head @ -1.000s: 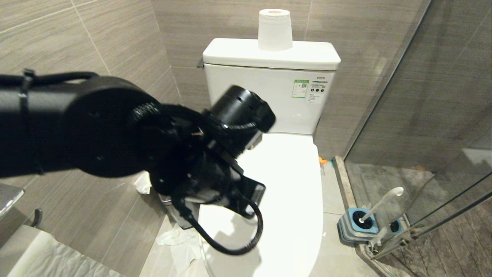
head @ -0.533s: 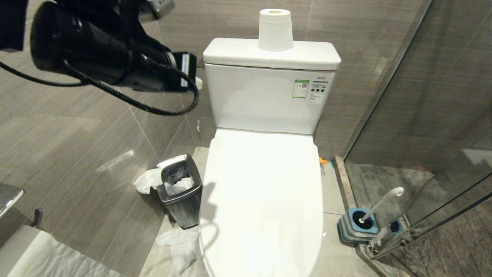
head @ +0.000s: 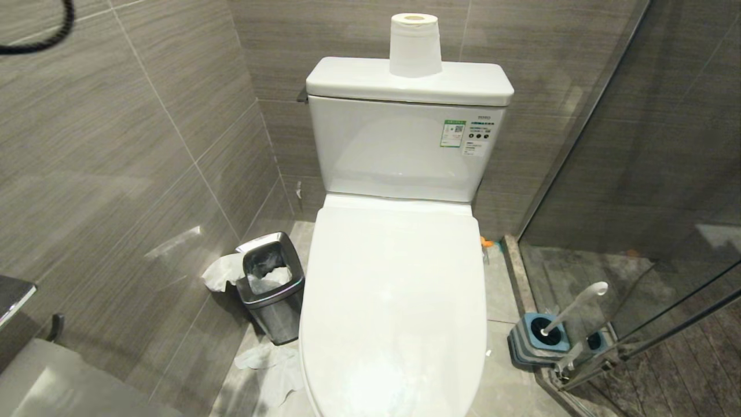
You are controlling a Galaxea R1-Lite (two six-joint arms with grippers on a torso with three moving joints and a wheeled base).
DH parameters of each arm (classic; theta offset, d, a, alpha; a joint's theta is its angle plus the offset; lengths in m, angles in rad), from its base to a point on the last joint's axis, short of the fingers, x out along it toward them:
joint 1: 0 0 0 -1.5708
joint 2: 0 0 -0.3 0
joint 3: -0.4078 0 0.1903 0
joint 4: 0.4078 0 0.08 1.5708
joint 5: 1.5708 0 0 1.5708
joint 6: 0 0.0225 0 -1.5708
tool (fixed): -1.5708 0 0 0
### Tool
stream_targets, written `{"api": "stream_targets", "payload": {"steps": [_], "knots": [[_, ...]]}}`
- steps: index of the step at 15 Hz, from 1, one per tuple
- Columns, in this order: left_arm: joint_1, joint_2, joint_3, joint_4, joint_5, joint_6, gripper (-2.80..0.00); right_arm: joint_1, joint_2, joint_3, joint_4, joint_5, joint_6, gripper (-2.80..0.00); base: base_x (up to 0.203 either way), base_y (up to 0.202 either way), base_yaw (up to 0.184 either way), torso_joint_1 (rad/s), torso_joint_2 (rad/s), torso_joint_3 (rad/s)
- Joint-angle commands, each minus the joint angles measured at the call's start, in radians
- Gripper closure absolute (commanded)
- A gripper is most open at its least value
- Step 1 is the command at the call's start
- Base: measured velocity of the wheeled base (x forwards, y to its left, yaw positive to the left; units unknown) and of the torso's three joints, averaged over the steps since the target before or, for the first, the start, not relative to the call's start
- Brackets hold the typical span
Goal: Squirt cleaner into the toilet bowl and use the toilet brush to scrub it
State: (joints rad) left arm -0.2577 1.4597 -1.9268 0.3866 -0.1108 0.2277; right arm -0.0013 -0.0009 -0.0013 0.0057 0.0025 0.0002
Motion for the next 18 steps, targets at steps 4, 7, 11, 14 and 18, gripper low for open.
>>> {"api": "stream_targets", "payload": {"steps": [4, 7, 11, 14, 18], "knots": [[0.136, -0.405, 0.138, 0.019, -0.093, 0.010, 0.00, 0.001, 0.001, 0.000, 0.000, 0.001, 0.000, 0.00, 0.000, 0.000, 0.000, 0.000, 0.00, 0.000], [0.233, -0.583, 0.258, 0.022, -0.140, 0.004, 0.00, 0.001, 0.001, 0.000, 0.000, 0.001, 0.000, 0.00, 0.000, 0.000, 0.000, 0.000, 0.00, 0.000], [0.299, -0.797, 0.476, 0.024, -0.150, -0.005, 0.00, 0.000, 0.001, 0.000, 0.000, 0.001, 0.000, 0.00, 0.000, 0.000, 0.000, 0.000, 0.00, 0.000], [0.281, -0.951, 0.655, 0.023, -0.138, -0.005, 0.00, 0.000, 0.001, 0.001, 0.000, 0.001, 0.000, 0.00, 0.000, 0.000, 0.000, 0.000, 0.00, 0.000], [0.248, -1.138, 0.846, 0.029, -0.102, -0.003, 0.00, 0.000, 0.001, 0.000, 0.000, 0.001, 0.000, 0.00, 0.000, 0.000, 0.000, 0.000, 0.00, 0.000]]}}
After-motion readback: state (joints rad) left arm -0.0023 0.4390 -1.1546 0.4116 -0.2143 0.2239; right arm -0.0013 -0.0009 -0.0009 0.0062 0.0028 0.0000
